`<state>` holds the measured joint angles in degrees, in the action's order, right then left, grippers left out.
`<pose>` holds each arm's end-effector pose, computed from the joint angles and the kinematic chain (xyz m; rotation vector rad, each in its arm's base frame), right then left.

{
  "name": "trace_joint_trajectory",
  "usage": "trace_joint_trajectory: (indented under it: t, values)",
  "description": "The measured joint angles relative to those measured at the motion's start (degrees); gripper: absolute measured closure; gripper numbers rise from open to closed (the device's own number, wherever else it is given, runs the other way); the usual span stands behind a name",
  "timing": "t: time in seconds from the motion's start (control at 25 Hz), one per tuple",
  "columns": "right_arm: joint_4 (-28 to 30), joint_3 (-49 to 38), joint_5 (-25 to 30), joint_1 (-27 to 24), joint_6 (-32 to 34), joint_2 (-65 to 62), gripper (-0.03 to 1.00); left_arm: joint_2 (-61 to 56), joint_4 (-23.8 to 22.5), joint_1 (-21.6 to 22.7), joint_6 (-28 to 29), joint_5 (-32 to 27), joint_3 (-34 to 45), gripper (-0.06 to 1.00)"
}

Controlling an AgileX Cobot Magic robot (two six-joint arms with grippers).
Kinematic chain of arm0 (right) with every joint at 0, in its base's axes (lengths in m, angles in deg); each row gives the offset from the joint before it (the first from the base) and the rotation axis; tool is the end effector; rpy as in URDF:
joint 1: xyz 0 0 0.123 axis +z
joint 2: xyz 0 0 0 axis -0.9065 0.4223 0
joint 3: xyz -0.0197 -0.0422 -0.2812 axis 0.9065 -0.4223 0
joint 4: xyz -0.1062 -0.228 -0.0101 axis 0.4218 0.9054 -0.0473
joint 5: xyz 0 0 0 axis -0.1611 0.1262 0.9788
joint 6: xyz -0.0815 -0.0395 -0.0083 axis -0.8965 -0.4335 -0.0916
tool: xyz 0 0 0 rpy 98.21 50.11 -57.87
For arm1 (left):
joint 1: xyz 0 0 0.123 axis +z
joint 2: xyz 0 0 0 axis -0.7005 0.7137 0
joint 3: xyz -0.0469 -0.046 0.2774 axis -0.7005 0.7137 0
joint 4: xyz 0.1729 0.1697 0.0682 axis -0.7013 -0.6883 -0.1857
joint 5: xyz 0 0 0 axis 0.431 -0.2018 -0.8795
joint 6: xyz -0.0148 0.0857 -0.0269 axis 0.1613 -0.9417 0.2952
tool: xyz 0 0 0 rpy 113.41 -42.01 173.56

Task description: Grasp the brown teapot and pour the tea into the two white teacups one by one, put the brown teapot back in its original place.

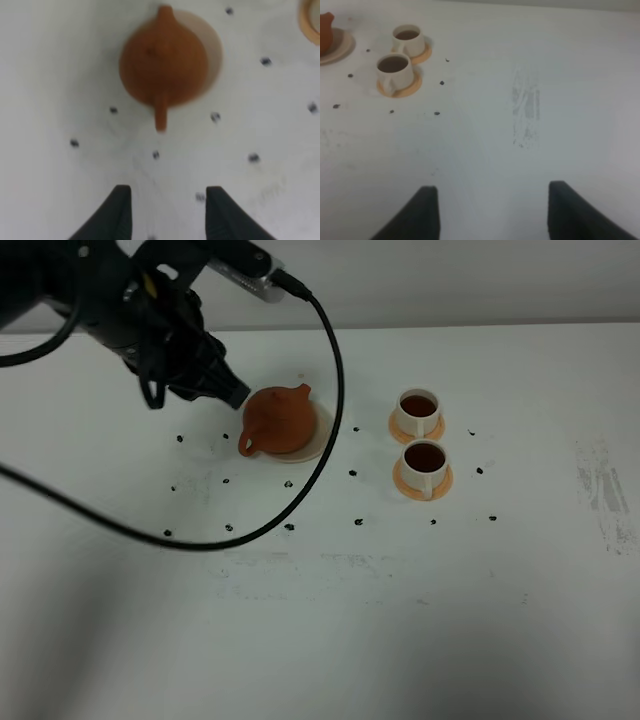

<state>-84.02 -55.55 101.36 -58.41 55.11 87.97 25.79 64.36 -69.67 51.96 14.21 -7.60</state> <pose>-0.0069 0.0070 0.2753 -0.2284 2.0385 0.1235 0.3304 -0.1566 0.3163 0.8707 2.3705 -0.0858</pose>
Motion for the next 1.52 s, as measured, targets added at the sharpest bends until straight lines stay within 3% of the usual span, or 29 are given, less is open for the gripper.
trace_joint_trajectory:
  t: [0.24, 0.36, 0.52, 0.72, 0.96, 1.2, 1.52]
  values:
    - [0.0, 0.0, 0.0, 0.0, 0.0, 0.0, 0.47, -21.3, -0.2, 3.1, -0.1, -0.1, 17.7, 0.56]
    - [0.0, 0.0, 0.0, 0.0, 0.1, 0.0, 0.47, -29.8, -0.5, 3.6, -0.1, -1.9, 22.4, 0.56]
    - [0.0, 0.0, 0.0, 0.0, 0.1, 0.0, 0.47, -38.9, -0.8, 3.6, 0.3, -8.9, 25.1, 0.56]
    - [0.0, 0.0, 0.0, 0.0, 0.1, 0.0, 0.47, -48.9, 0.3, 7.0, 11.6, -16.1, 29.5, 0.56]
    - [0.0, 0.0, 0.0, 0.0, 0.0, 0.0, 0.47, -61.0, 1.2, 15.0, 14.8, -13.8, 41.9, 0.56]
    - [0.0, 0.0, 0.0, 0.0, 0.0, 0.0, 0.47, -69.9, 2.6, 21.6, 16.0, -17.2, 48.1, 0.56]
    - [0.0, 0.0, 0.0, 0.0, 0.1, 0.0, 0.47, -77.1, 1.9, 23.5, 16.5, -13.8, 54.7, 0.56]
